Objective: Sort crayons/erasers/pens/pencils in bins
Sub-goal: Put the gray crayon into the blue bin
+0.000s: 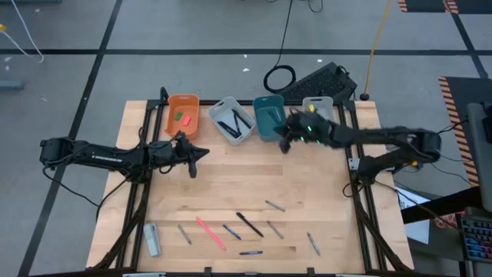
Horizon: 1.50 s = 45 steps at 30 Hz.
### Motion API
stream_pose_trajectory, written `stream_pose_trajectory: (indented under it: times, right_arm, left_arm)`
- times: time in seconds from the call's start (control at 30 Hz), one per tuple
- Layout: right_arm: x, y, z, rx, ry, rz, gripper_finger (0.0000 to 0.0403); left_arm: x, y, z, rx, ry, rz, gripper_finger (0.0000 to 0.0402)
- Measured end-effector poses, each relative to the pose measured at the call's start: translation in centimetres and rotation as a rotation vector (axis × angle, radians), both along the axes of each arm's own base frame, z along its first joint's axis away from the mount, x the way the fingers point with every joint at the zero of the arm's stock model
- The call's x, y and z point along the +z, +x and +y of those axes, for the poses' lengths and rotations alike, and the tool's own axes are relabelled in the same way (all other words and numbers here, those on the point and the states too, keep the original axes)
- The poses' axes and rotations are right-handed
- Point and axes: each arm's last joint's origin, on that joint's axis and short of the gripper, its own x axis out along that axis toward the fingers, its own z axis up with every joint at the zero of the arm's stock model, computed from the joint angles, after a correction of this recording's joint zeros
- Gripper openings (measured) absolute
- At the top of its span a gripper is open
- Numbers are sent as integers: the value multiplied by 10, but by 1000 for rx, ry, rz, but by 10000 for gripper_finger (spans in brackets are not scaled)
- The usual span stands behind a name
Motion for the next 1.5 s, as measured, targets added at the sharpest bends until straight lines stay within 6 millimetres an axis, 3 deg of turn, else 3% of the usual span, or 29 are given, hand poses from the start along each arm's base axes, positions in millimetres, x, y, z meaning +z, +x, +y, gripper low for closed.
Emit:
stream_pose_trajectory:
  times: [0.2, 0.37, 0.6, 1.2, 1.5]
  right_arm:
    - [-7, -18, 48, 33, -4, -50, 2]
    - [2, -16, 79, 119, -22, -60, 1]
    - [5, -13, 111, 134, 5, 38, 1]
    - [10, -15, 142, 174, 54, 91, 0]
    - [24, 6, 160, 209, 49, 243, 0]
  left_arm:
    - [0, 0, -1, -46, -30, -6, 14]
    - [0, 0, -1, -44, -46, -10, 3]
    - [0, 0, -1, -43, -52, -10, 17]
    - [0, 1, -2, -59, -54, -17, 4]
    - [0, 1, -2, -60, -49, -16, 24]
